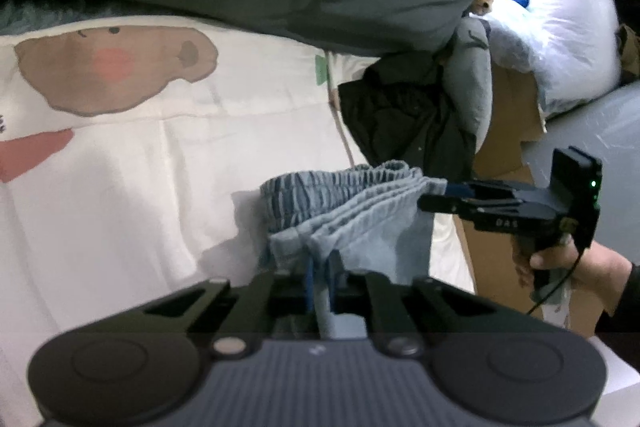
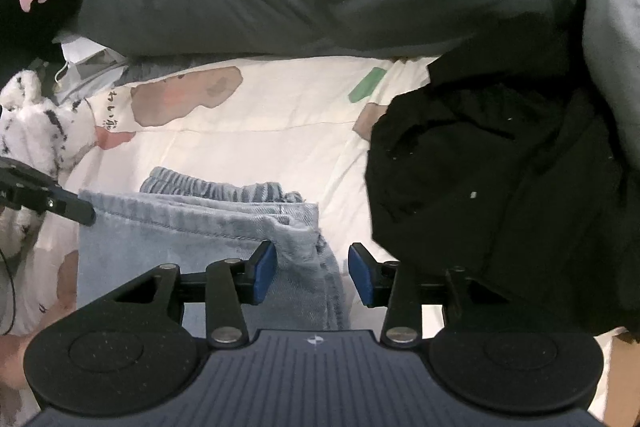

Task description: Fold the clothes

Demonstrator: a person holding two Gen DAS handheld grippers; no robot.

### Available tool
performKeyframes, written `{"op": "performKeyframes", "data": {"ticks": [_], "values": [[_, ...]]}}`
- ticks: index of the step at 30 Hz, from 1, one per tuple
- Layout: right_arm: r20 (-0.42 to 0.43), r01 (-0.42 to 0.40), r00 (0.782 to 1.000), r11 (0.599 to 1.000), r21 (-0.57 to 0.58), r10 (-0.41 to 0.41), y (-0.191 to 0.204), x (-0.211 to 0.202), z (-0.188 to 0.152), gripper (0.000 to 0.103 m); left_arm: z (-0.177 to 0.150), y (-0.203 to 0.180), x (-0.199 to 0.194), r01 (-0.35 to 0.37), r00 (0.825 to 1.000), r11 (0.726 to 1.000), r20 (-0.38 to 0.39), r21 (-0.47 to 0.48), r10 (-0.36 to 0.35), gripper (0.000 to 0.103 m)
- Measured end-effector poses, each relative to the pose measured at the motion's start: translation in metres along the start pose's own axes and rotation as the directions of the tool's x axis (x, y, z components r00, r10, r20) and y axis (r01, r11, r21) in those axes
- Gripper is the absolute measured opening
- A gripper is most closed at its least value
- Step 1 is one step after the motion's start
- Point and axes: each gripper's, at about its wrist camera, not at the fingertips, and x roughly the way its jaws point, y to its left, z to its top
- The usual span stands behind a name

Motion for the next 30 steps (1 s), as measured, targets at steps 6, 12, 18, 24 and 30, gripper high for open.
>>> {"op": "performKeyframes", "data": {"ticks": [6,12,18,24,30], "values": [[-0.022,-0.041,0.999,0.999,0.008,0.041,0.004,0.016,0.004,0.048,0.000,0.008,0.004,-0.025,1.000,0.999,0.007,-0.024,0.025,0.008],[-0.015,-0.076,0.997,0.997,0.015,0.076,0.005,0.022,0.002,0.047,-0.001,0.002,0.005,-0.081,0.997,0.997,0.008,0.020,0.081,0.042],[0.015,-0.090,0.996,0.995,0.047,0.090,0.001,0.009,0.000,0.031,-0.004,0.004,0.022,-0.065,0.998,0.997,-0.012,0.038,0.066,0.066],[0.067,-0.089,0.994,0.990,0.108,0.082,0.001,-0.007,-0.005,0.021,-0.003,0.004,0.028,-0.031,0.999,0.999,-0.018,0.041,0.031,0.038],[0.114,-0.046,0.993,0.992,0.114,0.033,0.010,-0.019,-0.014,0.018,-0.004,-0.009,0.018,-0.054,0.998,0.994,0.032,0.100,0.051,0.021]]}}
